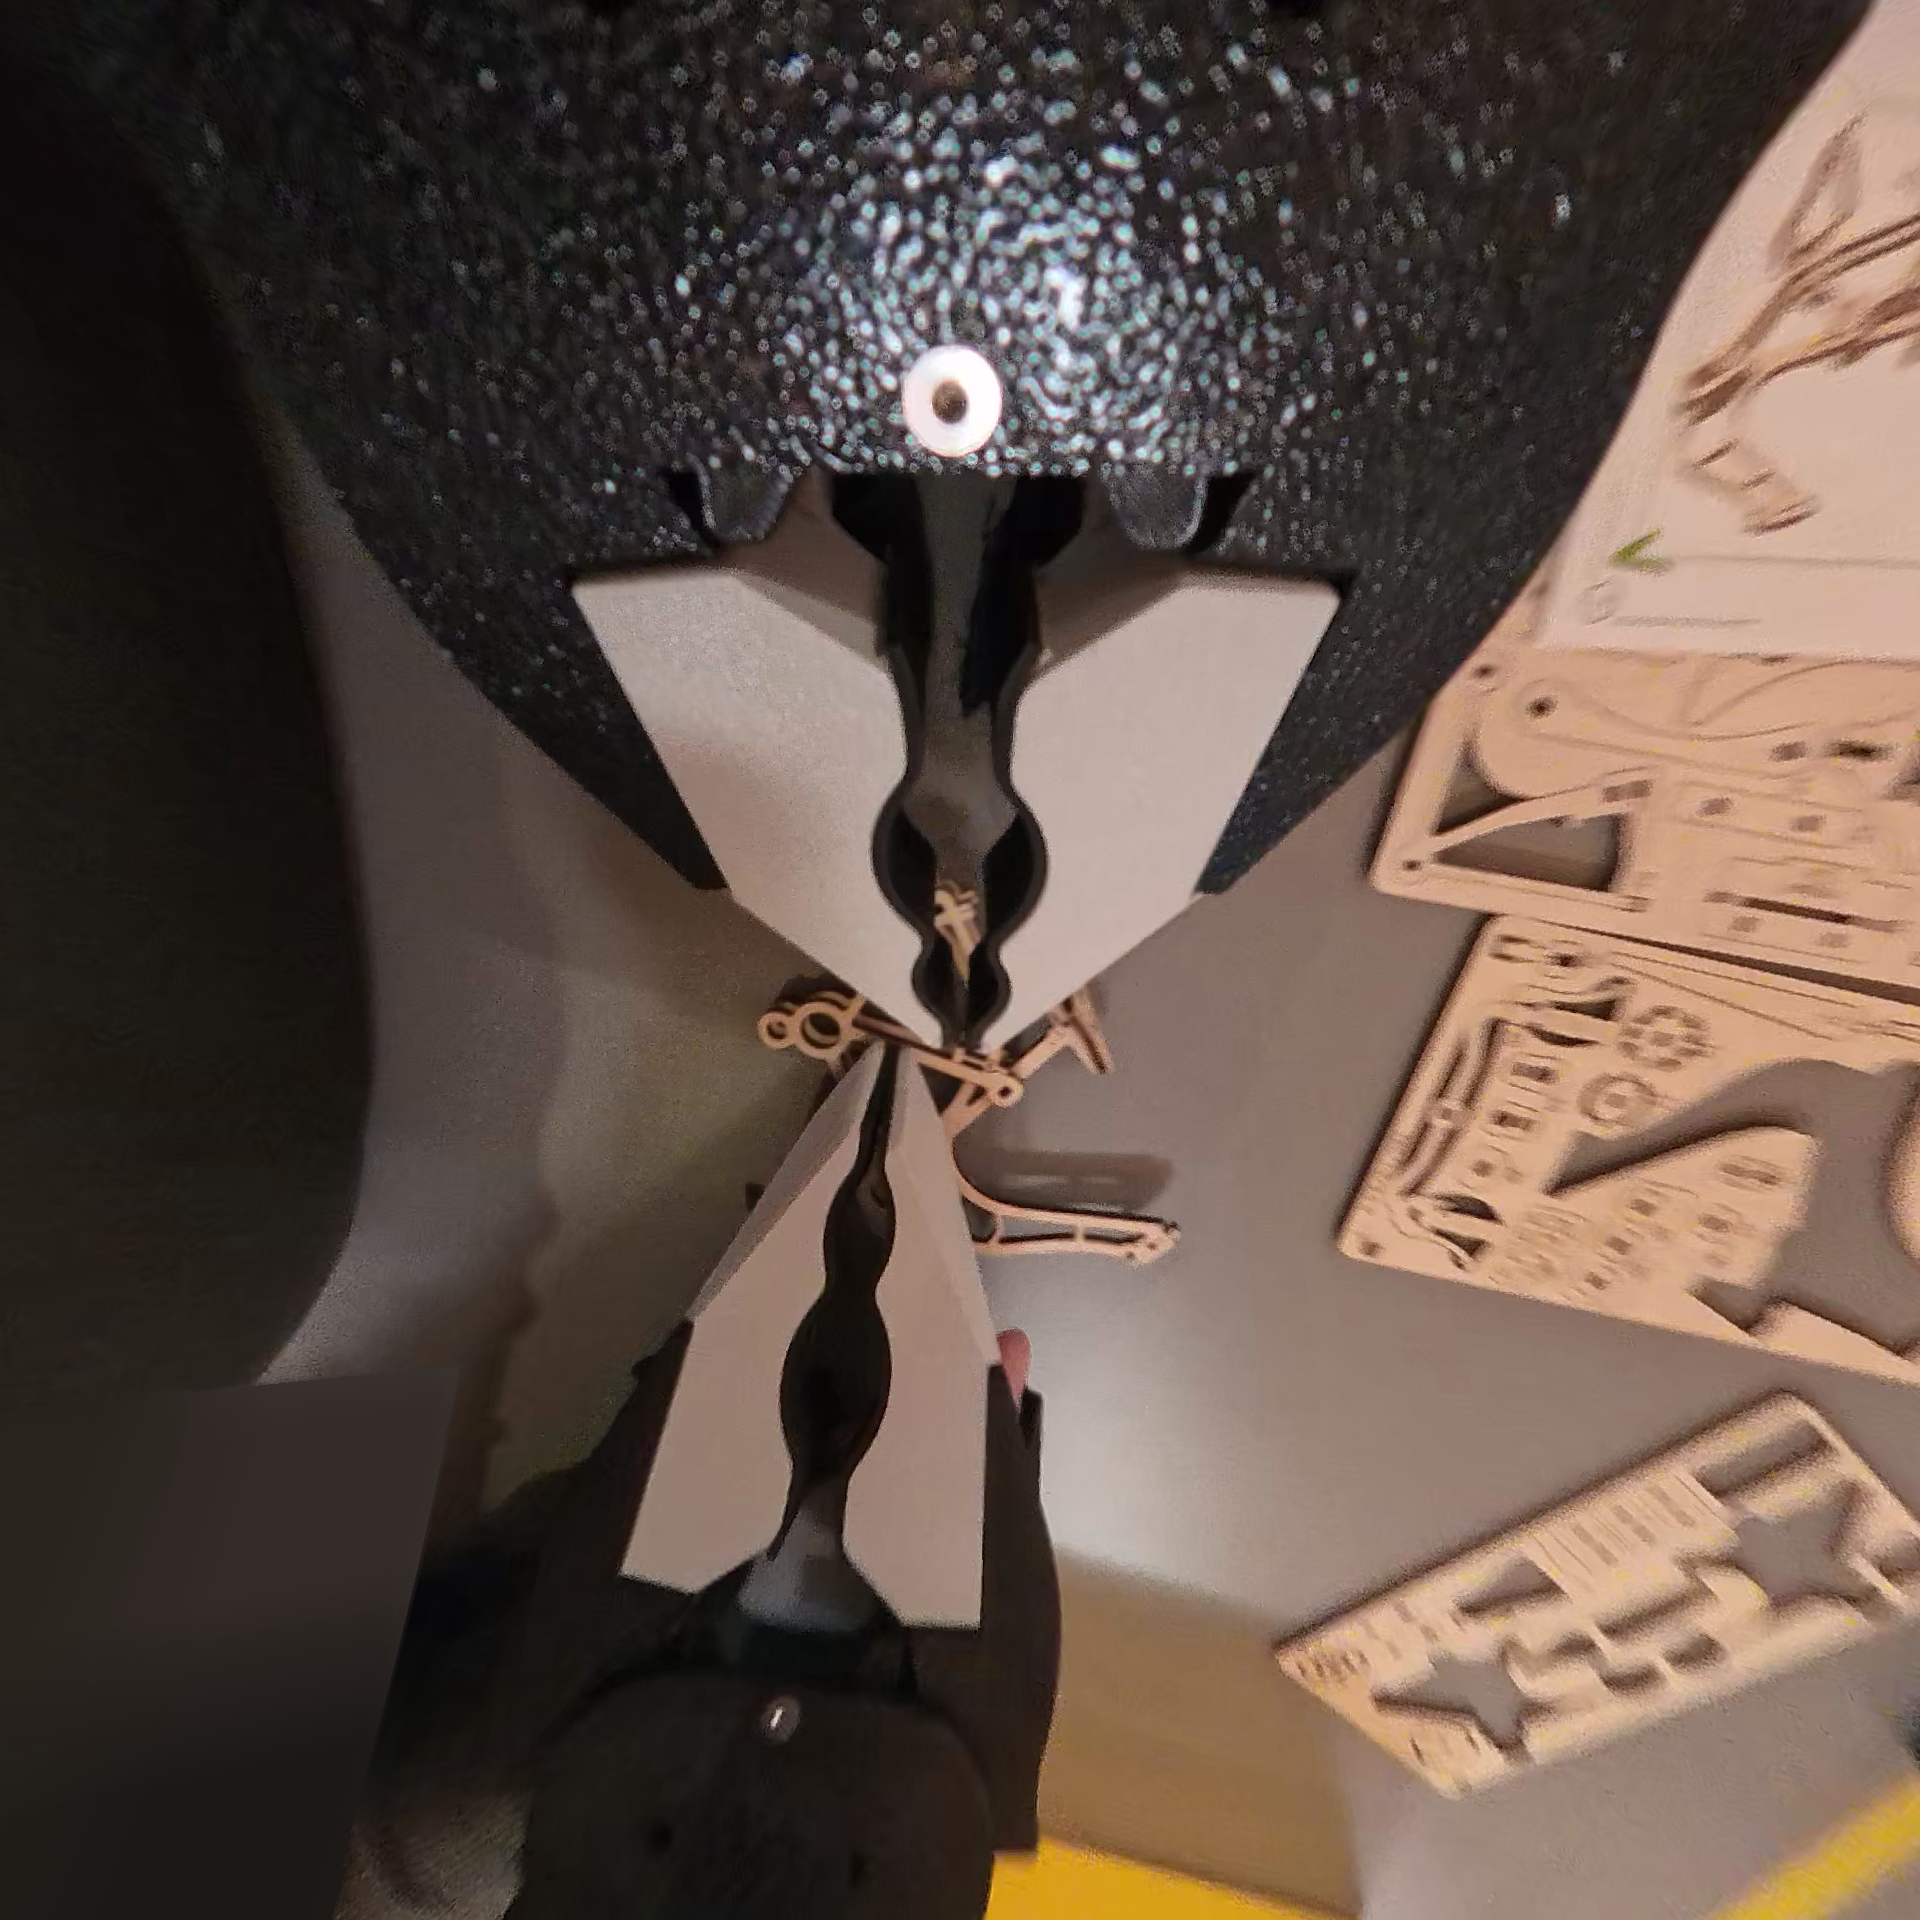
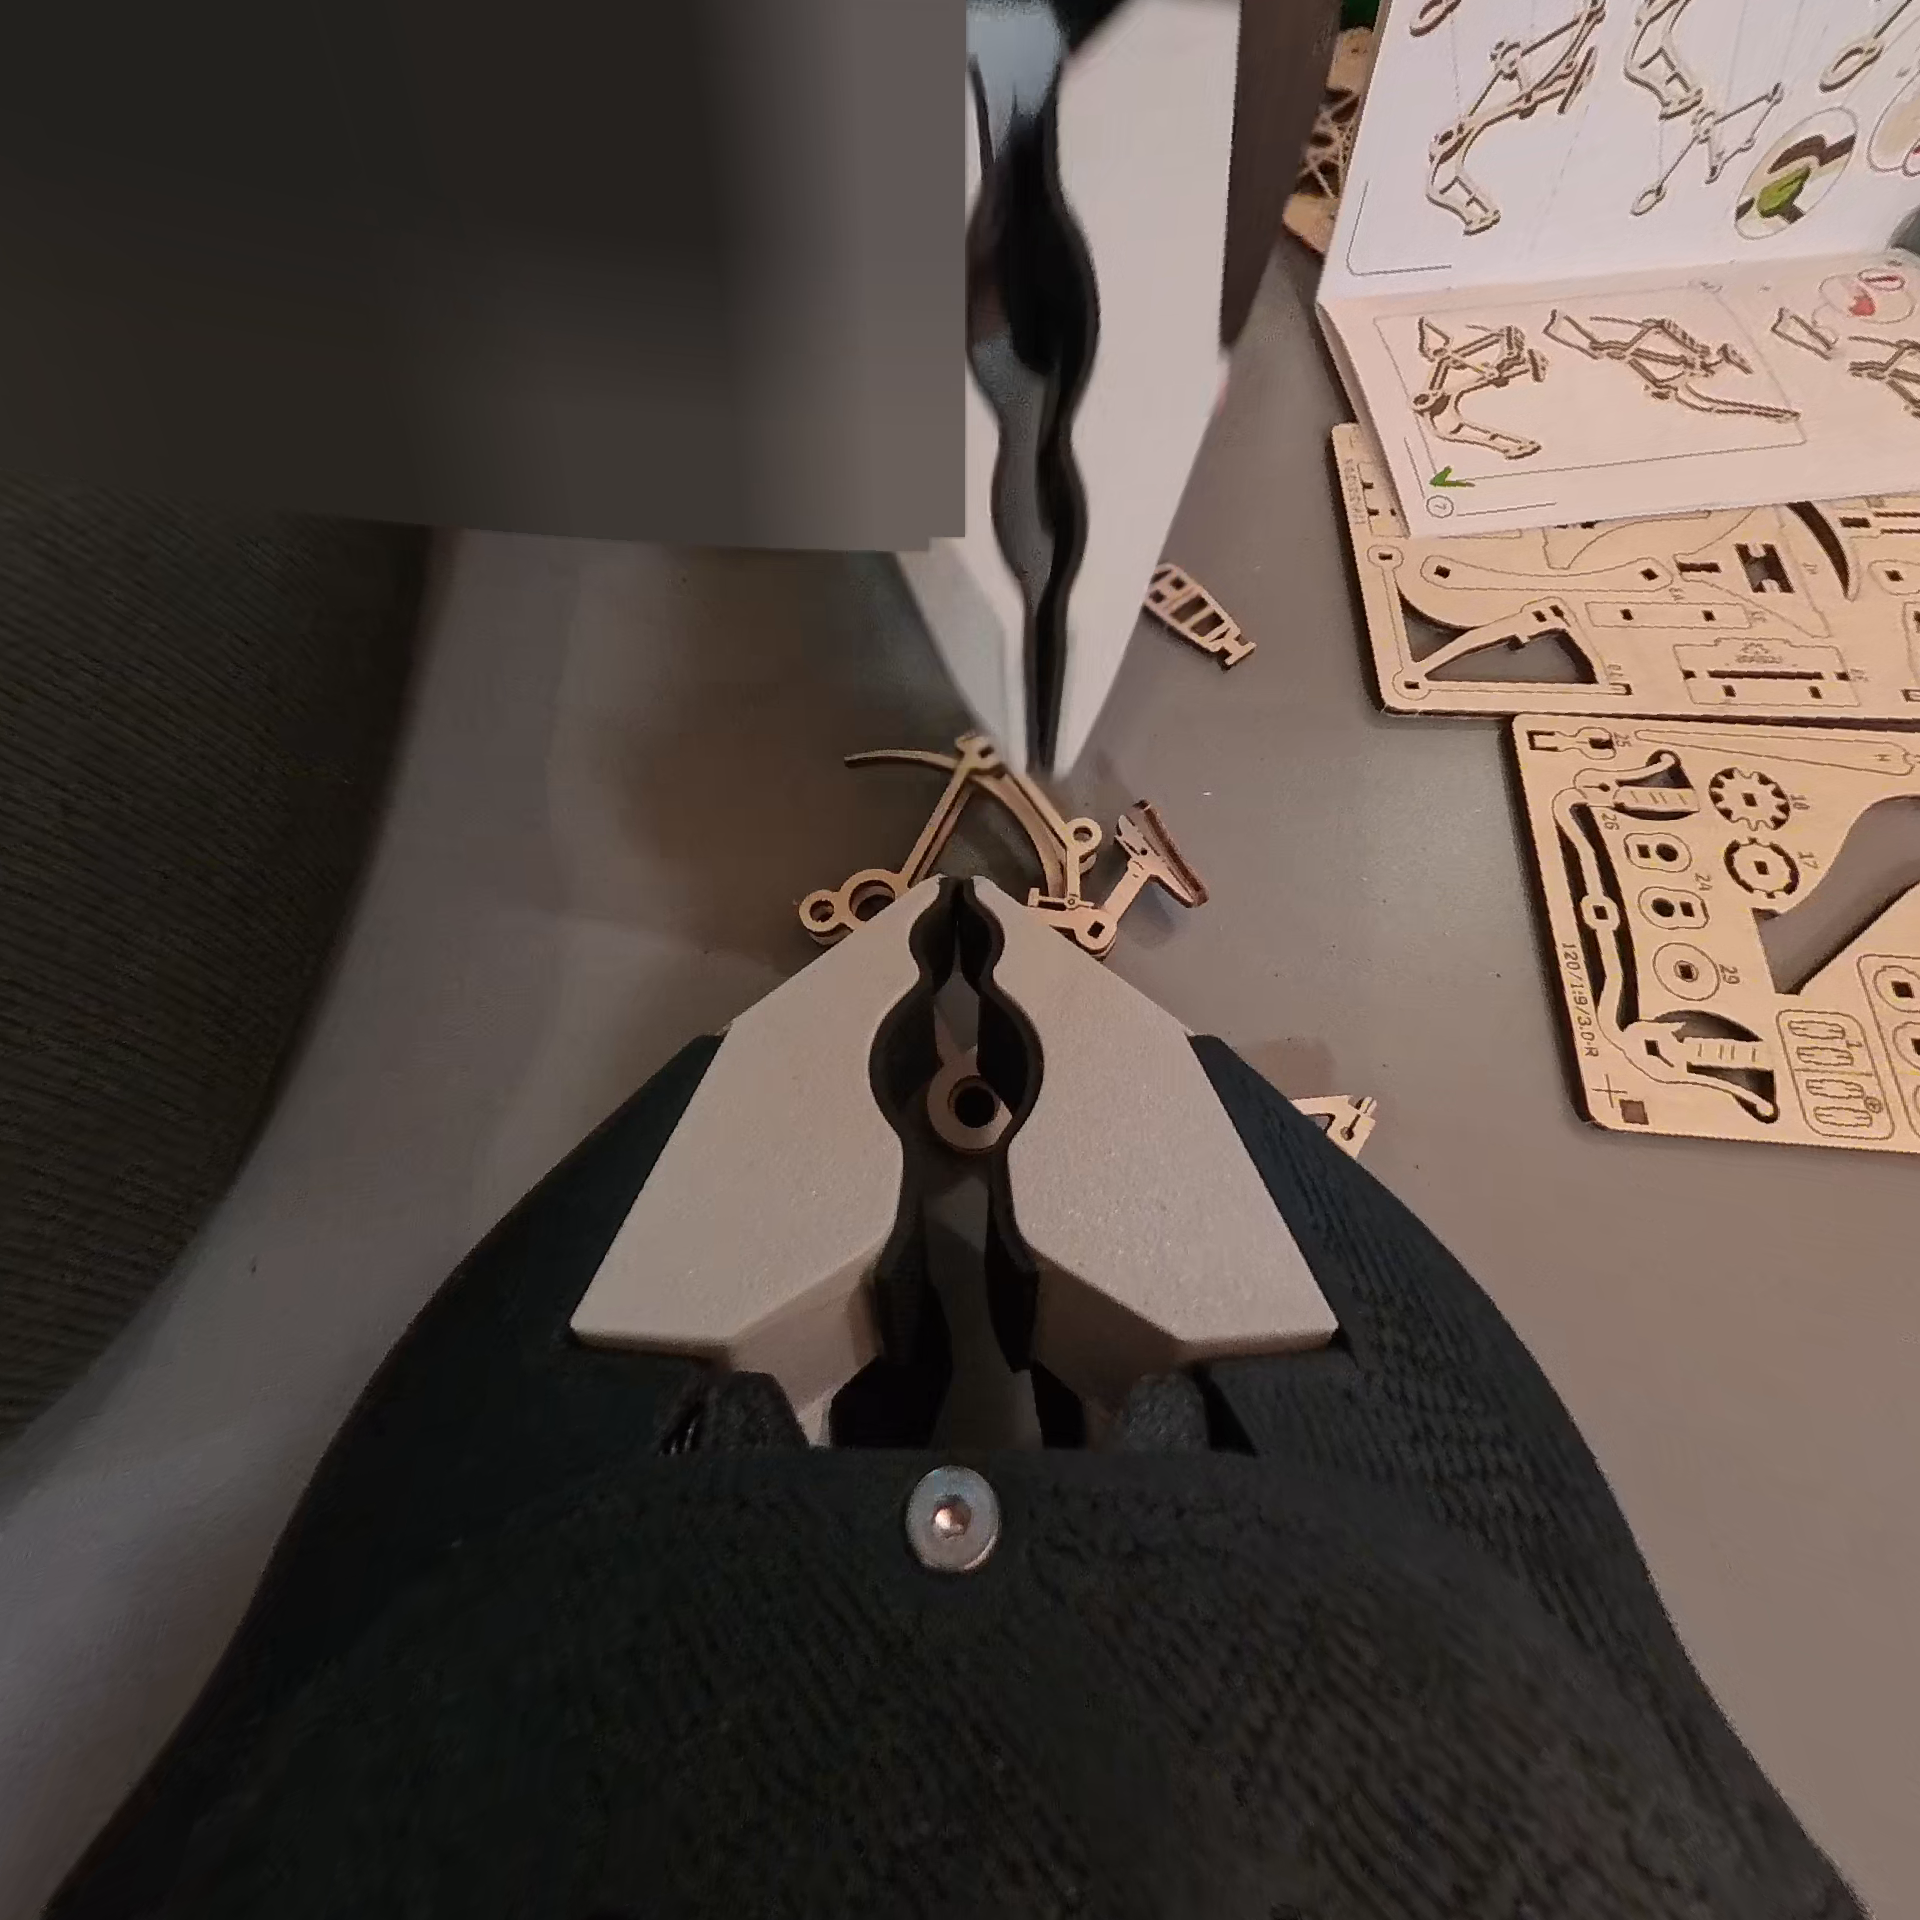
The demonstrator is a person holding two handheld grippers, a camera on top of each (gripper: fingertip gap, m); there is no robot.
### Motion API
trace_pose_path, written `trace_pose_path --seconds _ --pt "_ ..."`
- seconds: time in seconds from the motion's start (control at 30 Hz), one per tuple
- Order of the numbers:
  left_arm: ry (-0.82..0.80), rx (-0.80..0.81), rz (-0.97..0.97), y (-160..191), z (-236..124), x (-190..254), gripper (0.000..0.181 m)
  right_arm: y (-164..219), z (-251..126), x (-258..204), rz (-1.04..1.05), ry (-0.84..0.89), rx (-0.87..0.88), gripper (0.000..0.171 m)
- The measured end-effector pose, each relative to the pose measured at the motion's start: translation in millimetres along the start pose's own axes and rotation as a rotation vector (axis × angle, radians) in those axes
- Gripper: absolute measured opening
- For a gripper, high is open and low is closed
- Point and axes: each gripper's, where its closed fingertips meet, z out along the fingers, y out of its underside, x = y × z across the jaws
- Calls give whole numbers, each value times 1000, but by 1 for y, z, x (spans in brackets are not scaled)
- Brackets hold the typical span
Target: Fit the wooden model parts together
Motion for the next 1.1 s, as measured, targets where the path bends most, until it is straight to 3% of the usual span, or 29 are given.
trace_pose_path --seconds 0.17,0.33,0.57,0.77,1.1 --pt "-47 52 133 -2 -33 -12 2 0 0 0 10 -2 1 0" --pt "44 -8 168 18 -24 -2 27 0 0 0 9 -1 1 0" --pt "72 -36 292 31 -11 7 24 0 0 0 13 -4 2 0" --pt "40 31 567 29 -14 18 9 0 0 0 21 -7 3 0" --pt "8 -11 528 33 -6 11 14 0 0 0 30 -6 3 0"
